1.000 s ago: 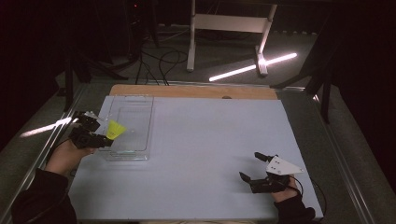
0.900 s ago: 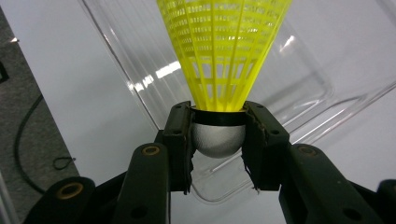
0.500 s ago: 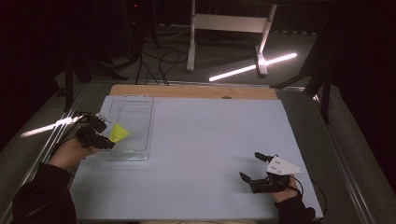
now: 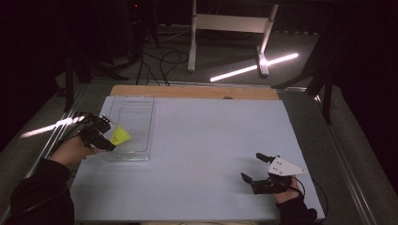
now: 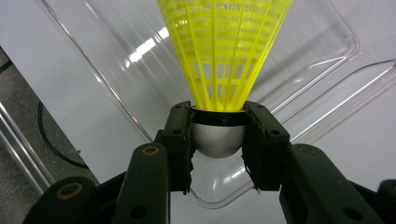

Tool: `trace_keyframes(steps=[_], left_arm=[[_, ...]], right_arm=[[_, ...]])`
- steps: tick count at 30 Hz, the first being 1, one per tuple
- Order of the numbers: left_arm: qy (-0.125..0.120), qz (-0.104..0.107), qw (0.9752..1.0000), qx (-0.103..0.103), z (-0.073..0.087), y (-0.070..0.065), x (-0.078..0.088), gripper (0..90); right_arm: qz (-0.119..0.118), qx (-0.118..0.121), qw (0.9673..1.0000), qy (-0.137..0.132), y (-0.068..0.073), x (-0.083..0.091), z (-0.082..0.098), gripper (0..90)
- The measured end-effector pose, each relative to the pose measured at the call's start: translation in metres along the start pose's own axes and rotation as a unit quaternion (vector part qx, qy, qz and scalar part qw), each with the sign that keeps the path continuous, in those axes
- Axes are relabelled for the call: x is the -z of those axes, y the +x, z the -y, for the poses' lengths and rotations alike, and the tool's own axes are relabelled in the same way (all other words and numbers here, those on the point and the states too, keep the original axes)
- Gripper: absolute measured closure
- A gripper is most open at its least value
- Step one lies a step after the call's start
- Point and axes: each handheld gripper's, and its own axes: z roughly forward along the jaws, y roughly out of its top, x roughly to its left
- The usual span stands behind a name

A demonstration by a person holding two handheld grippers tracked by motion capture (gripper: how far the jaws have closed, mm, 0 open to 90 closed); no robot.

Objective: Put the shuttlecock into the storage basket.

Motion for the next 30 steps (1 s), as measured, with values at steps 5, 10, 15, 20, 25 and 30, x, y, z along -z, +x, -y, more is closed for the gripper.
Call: trace_keyframes(steps=[5, 10, 15, 20, 25, 30], left_arm=[[0.002, 0.004, 1.0000, 0.005, -0.001, 0.000, -0.003, 65.2], [-0.005, 0.008, 0.9998, 0.019, -0.002, 0.002, 0.000, 62.1], [-0.013, -0.003, 0.9997, 0.021, -0.006, 0.001, 0.008, 49.6], [-0.021, -0.012, 0.9994, 0.026, -0.007, 0.002, 0.016, 44.9], [-0.029, -0.013, 0.9990, 0.029, -0.006, 0.002, 0.023, 38.9], [-0.039, -0.009, 0.9987, 0.033, -0.006, 0.001, 0.028, 28.7]], right_arm=[[0.001, 0.000, 1.0000, 0.000, 0.000, 0.000, 0.000, 9.0], [0.001, -0.001, 1.0000, 0.001, 0.000, 0.000, 0.000, 9.0], [0.001, 0.001, 1.0000, 0.000, 0.000, 0.000, 0.000, 9.0], [0.001, 0.000, 1.0000, 0.000, 0.000, 0.001, 0.000, 9.0], [0.001, 0.000, 1.0000, 0.000, 0.000, 0.000, 0.000, 9.0], [0.001, 0.001, 1.0000, 0.000, 0.000, 0.000, 0.000, 9.0]])
